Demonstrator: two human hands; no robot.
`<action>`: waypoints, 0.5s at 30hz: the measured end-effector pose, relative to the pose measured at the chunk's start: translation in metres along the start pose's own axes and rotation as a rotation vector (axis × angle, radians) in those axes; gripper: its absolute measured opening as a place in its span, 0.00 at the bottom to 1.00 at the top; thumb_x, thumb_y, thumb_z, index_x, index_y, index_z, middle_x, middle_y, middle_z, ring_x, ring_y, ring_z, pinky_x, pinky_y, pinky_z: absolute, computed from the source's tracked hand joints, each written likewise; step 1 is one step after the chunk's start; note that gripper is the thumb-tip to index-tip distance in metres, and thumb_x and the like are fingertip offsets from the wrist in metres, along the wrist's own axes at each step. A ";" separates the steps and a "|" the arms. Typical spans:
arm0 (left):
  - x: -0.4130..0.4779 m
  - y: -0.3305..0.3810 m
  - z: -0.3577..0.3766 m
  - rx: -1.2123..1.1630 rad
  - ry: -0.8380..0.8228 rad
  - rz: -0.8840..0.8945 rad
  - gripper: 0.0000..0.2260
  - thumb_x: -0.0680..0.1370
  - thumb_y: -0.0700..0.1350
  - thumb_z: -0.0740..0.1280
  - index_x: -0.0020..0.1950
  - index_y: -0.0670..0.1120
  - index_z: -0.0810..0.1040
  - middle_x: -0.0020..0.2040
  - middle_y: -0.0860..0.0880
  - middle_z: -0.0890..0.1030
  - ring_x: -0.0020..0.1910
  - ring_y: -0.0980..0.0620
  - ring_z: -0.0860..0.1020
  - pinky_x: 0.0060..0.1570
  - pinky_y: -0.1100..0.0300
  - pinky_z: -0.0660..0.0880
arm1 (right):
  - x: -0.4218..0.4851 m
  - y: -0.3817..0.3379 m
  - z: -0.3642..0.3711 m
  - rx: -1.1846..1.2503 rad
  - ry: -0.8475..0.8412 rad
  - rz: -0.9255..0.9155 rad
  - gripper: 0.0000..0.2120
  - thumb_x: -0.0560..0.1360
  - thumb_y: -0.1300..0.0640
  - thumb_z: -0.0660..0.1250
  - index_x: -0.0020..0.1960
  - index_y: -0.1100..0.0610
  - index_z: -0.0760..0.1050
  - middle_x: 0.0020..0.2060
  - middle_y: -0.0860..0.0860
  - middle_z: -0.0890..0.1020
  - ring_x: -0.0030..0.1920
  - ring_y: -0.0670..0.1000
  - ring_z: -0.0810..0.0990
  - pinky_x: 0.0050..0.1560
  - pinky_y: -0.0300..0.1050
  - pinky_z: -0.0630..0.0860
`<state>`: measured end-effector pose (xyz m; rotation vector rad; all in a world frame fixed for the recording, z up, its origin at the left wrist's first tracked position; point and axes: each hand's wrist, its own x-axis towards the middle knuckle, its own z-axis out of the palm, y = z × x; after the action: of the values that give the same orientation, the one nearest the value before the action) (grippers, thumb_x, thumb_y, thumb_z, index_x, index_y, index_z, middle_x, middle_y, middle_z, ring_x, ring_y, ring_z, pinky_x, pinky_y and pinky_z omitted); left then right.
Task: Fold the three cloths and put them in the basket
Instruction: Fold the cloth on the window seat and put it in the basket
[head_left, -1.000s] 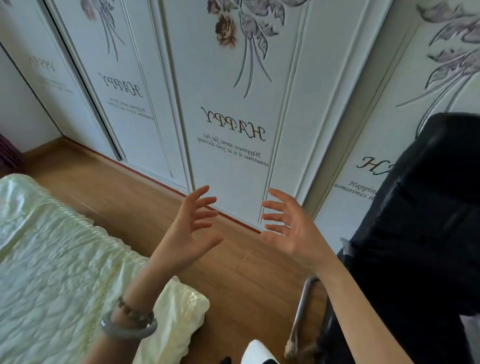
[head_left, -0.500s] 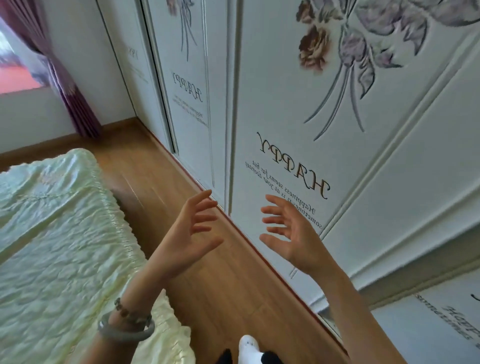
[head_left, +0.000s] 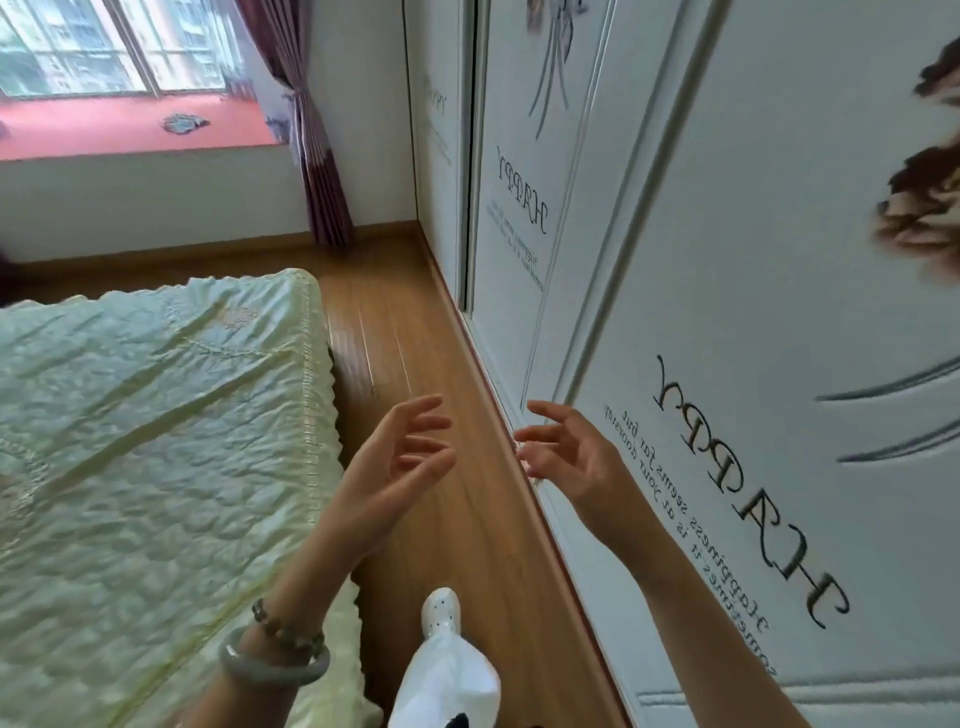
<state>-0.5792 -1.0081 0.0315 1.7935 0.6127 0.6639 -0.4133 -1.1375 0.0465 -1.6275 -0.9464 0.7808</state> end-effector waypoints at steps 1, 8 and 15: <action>0.015 -0.005 -0.004 0.003 0.016 -0.002 0.27 0.71 0.57 0.70 0.67 0.49 0.69 0.56 0.53 0.78 0.52 0.57 0.79 0.48 0.66 0.77 | 0.019 0.001 0.000 -0.015 -0.023 -0.006 0.18 0.76 0.57 0.67 0.64 0.47 0.70 0.52 0.48 0.80 0.52 0.43 0.80 0.53 0.39 0.77; 0.150 -0.044 -0.052 -0.045 0.077 -0.003 0.23 0.72 0.52 0.71 0.65 0.51 0.70 0.56 0.52 0.78 0.53 0.56 0.79 0.49 0.66 0.77 | 0.174 -0.008 0.001 -0.004 -0.071 -0.027 0.19 0.71 0.50 0.67 0.61 0.44 0.71 0.51 0.48 0.81 0.52 0.44 0.80 0.55 0.43 0.78; 0.269 -0.077 -0.097 -0.114 0.167 -0.079 0.17 0.75 0.57 0.60 0.60 0.50 0.74 0.52 0.49 0.81 0.48 0.55 0.81 0.46 0.64 0.77 | 0.309 -0.018 0.016 0.183 -0.143 0.054 0.19 0.74 0.44 0.64 0.62 0.51 0.72 0.50 0.53 0.82 0.50 0.51 0.82 0.53 0.47 0.79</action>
<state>-0.4621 -0.7361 0.0234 1.6111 0.7396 0.7836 -0.2839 -0.8557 0.0511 -1.4572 -0.9062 1.0026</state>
